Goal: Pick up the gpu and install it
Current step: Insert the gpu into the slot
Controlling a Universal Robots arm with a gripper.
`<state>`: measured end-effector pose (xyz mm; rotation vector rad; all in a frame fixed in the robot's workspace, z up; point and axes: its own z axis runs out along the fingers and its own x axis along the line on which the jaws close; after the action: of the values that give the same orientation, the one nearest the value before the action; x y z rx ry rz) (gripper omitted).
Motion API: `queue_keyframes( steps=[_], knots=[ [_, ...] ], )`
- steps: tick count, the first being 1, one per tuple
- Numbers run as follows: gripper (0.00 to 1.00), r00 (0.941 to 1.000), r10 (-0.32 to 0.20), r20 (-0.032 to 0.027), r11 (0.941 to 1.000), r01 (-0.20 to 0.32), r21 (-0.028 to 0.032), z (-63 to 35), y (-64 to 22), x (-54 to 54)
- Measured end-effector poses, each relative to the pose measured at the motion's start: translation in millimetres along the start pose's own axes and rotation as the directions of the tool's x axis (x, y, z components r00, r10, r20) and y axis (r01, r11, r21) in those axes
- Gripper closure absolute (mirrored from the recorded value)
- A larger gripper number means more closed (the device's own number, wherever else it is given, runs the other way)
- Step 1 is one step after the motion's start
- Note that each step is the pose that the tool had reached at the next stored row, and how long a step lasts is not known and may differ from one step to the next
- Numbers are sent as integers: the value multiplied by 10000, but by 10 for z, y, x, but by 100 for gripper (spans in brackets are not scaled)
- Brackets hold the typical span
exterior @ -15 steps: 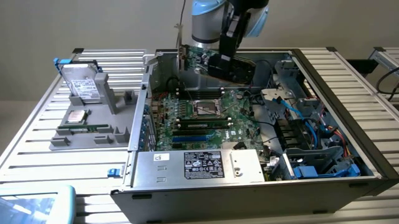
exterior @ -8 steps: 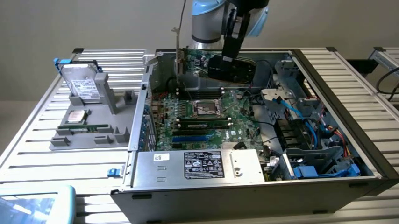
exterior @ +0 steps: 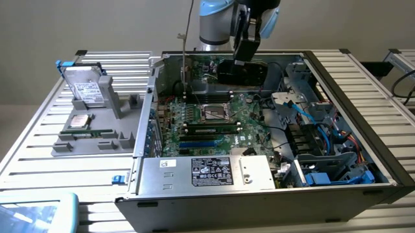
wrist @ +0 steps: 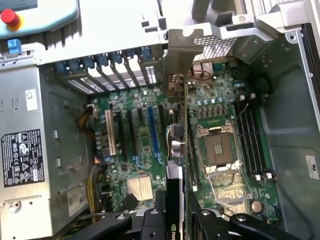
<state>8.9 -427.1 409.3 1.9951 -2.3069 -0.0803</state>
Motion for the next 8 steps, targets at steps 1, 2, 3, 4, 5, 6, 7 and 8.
queue_keyframes(
  steps=[1, 2, 3, 4, 5, 6, 7, 8],
  knots=[
    [73, 9999, -167, -9, 9998, 167, 65, 1, 0, 0],
    [73, 9995, -322, -17, 9994, 322, 128, 4, 0, 0],
    [73, 9989, -478, -27, 9987, 478, 181, 7, 0, 0],
    [73, 9980, -636, -42, 9978, 636, 199, 9, -1, 0],
    [73, 9974, -724, -60, 9972, 725, 200, 9, -2, 0],
    [73, 9974, -724, -61, 9972, 725, 201, 9, -2, 0],
    [73, 9974, -724, -62, 9972, 725, 201, 9, -1, 0],
    [73, 9974, -723, -62, 9972, 724, 201, 9, -1, 0]
  ],
)
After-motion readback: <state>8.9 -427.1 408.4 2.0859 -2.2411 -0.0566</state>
